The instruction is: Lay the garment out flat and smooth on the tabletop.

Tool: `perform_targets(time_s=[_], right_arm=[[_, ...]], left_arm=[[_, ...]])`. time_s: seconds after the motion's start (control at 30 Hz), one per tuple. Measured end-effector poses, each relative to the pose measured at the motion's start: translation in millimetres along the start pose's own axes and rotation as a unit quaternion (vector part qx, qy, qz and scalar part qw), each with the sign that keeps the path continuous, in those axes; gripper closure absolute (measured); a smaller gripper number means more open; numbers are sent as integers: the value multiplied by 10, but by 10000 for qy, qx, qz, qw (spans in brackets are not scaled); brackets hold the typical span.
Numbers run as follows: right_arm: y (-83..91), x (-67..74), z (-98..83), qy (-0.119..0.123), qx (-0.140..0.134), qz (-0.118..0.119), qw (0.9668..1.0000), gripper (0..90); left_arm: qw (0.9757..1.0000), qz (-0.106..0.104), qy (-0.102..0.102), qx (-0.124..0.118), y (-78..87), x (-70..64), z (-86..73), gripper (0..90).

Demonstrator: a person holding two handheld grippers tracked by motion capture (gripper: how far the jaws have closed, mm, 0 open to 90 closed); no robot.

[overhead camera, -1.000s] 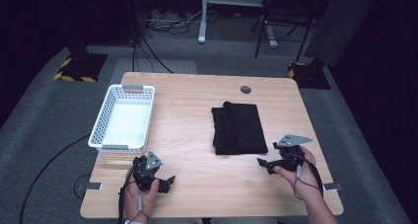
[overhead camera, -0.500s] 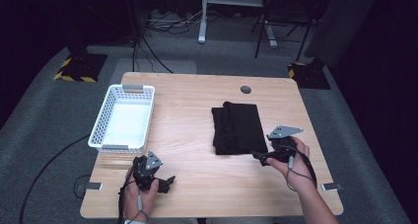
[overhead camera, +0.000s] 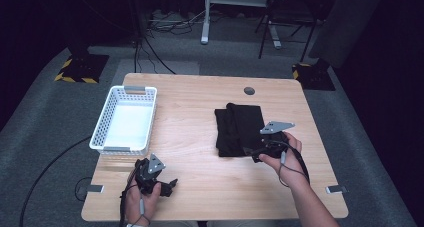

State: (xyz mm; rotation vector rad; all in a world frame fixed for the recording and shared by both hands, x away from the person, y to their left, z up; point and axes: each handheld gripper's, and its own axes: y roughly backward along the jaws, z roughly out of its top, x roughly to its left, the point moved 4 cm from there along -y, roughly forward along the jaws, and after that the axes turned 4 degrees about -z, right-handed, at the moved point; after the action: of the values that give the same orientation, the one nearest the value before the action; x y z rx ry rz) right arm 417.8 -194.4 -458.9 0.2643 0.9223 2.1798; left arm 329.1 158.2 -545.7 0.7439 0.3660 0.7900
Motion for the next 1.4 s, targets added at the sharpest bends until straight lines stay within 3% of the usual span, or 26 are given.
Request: perform_targets(time_s=[0.5,0.7,0.9,0.93,0.97,1.0,1.07,1.1,1.23,1.4], right_arm=[[-371,52,207,-36,99,157,9998,102],[-598,2,266,-3,265,66,9996,156],[-821,-166,205,-153,730,-140,9971,261],[-851,-174,191,-168,802,-100,9966,304],[-871,-168,182,-91,856,-19,9963,421],[-874,-154,183,-13,870,59,9962,498],[-838,-136,209,29,814,44,9967,690],[-809,-133,228,80,785,2,9969,743],[-666,-133,294,194,718,-124,9972,778],[-406,-249,355,77,448,-264,9986,779]], left_arm=[[9999,-126,91,37,-21,24,14,3],[9999,-128,86,38,-21,24,14,3],[9999,-126,91,37,-21,24,15,3],[9999,-128,89,38,-21,24,15,3],[9999,-126,90,37,-21,24,14,3],[9999,-126,91,38,-21,24,15,3],[9999,-127,91,37,-21,24,15,3],[9999,-126,91,37,-21,24,14,3],[9999,-127,91,36,-21,24,14,3],[9999,-126,91,37,-21,24,15,3]])
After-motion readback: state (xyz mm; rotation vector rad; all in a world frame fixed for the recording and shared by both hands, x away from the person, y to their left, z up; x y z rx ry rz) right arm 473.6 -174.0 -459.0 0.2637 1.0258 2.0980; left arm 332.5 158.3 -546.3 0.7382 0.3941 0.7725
